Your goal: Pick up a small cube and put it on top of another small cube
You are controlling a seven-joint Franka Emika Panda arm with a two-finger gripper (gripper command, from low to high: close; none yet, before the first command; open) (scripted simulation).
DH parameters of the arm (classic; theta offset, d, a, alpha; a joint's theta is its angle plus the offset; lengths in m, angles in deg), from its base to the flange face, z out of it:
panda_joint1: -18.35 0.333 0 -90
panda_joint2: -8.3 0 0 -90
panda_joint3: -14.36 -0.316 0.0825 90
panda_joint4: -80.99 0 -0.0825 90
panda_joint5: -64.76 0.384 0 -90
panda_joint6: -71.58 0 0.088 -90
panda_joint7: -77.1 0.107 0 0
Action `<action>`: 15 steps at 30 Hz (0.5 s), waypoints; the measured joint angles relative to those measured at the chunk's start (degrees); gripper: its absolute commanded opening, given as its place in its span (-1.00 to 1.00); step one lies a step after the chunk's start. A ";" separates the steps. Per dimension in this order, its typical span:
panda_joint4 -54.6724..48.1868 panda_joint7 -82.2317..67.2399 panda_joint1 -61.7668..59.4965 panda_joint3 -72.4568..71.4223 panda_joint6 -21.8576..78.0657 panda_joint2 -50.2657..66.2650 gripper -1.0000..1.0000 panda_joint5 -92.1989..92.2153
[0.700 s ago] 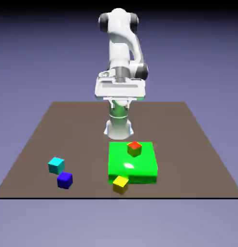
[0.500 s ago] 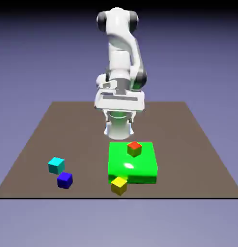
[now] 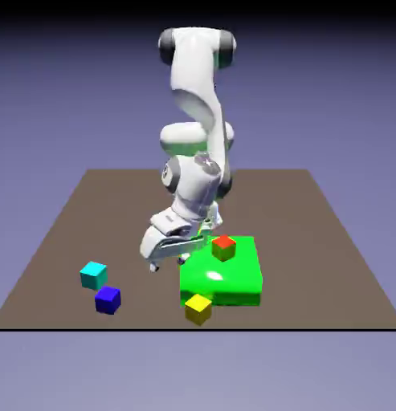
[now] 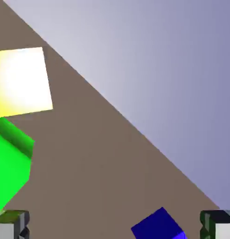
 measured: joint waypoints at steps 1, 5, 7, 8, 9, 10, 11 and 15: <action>-1.20 -0.96 0.43 0.72 1.53 2.08 0.00 -1.67; -6.00 -4.79 2.17 3.62 7.66 10.38 0.00 -8.35; -8.40 -6.71 3.04 5.07 10.72 14.54 0.00 -11.69; -9.60 -7.67 3.47 5.80 12.25 16.61 0.00 -13.36; -10.80 -8.63 3.91 6.52 13.79 18.69 0.00 -15.03; -12.00 -9.59 4.34 7.24 15.32 20.76 0.00 -16.70; -12.91 -9.76 4.14 7.84 15.39 22.84 0.00 -18.07; -14.41 -7.13 1.02 9.10 9.74 28.96 -1.00 -20.91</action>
